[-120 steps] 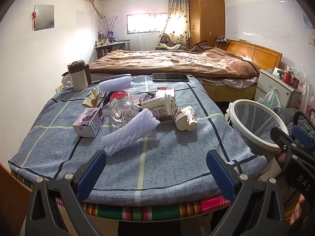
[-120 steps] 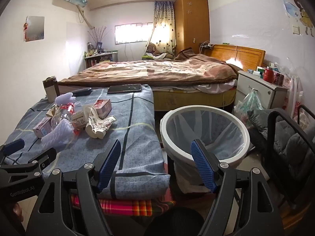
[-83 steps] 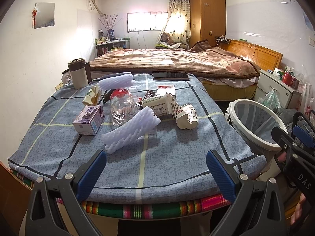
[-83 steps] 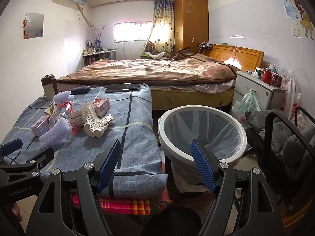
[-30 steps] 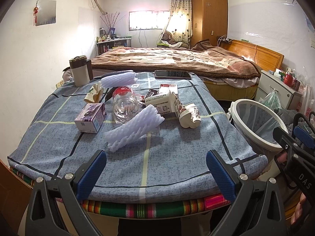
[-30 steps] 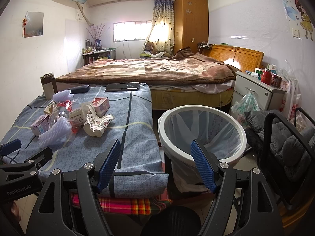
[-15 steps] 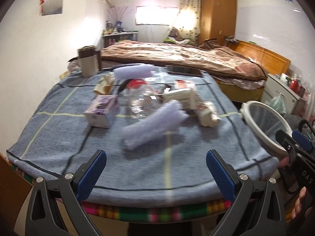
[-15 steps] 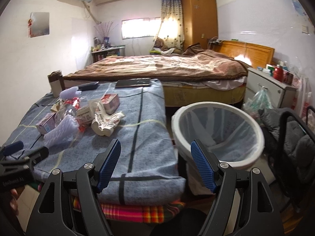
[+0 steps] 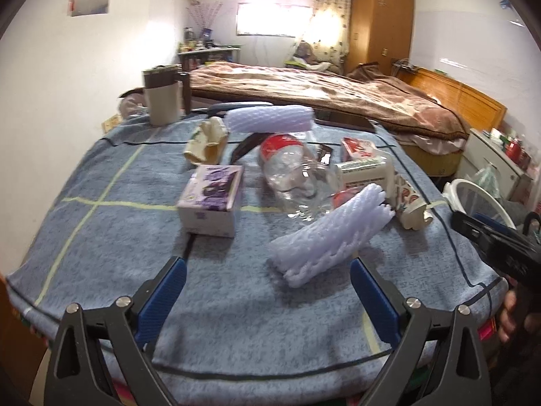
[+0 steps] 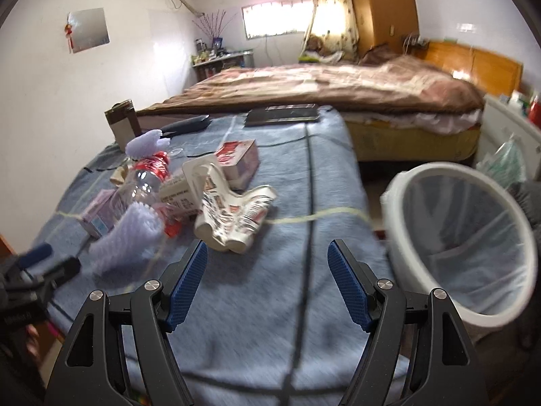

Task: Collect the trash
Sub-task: 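Grasp the patterned paper cup with the right tool while the left tool grasps the white foam net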

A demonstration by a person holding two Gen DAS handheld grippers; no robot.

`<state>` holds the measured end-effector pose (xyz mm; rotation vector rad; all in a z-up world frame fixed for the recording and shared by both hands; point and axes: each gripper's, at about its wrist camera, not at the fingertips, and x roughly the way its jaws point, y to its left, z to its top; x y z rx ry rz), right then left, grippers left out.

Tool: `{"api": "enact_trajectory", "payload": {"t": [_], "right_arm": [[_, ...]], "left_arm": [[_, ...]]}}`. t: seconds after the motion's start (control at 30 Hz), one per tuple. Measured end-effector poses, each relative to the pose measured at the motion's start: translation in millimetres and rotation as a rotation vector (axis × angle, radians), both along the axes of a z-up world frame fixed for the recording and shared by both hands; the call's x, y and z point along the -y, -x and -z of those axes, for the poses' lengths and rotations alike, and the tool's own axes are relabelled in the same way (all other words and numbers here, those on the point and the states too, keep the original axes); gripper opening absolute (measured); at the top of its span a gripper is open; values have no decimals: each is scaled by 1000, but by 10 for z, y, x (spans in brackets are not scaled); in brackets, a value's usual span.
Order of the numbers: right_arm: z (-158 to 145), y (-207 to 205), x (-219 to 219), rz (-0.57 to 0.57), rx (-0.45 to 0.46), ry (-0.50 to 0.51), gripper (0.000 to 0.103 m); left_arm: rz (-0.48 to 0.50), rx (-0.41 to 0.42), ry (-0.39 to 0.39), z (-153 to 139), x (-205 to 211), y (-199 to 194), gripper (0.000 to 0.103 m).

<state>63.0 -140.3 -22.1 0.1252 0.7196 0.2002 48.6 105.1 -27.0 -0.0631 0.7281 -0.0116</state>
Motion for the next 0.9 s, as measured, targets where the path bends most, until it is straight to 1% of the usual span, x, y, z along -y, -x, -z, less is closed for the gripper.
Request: {"api": "enact_trajectory", "payload": {"t": [0.1,0.2,0.33,0.53,0.67,0.77,0.83,0.9], "right_arm": [[10,-93,-65,2,-1,9,75],[52,-219,-86,-12,-45,-17,75],[96,-314,-115,-12,-76,-15,75],[119,-419,-176,-40,-116,-37,75],[136,-496,-112,-25,-146,-113,75],[154,-541,-135,4,-150,-86,74],[171,-587,-156,-5,-165,-99,72],[198,-617,-173,-7,-183,-113,70]], "left_arm": [[49,-3,8,11,48,-63,96],[92,-14,5,30,89,-137,95],[112,-21,31,38,89,-223,94],[142,-14,12,14,126,-311,94],[168,-22,-17,28,169,-366,94],[195,-36,-34,65,216,-400,94],[209,-50,-40,87,246,-415,94],[220,-49,-50,95,270,-417,91]]}}
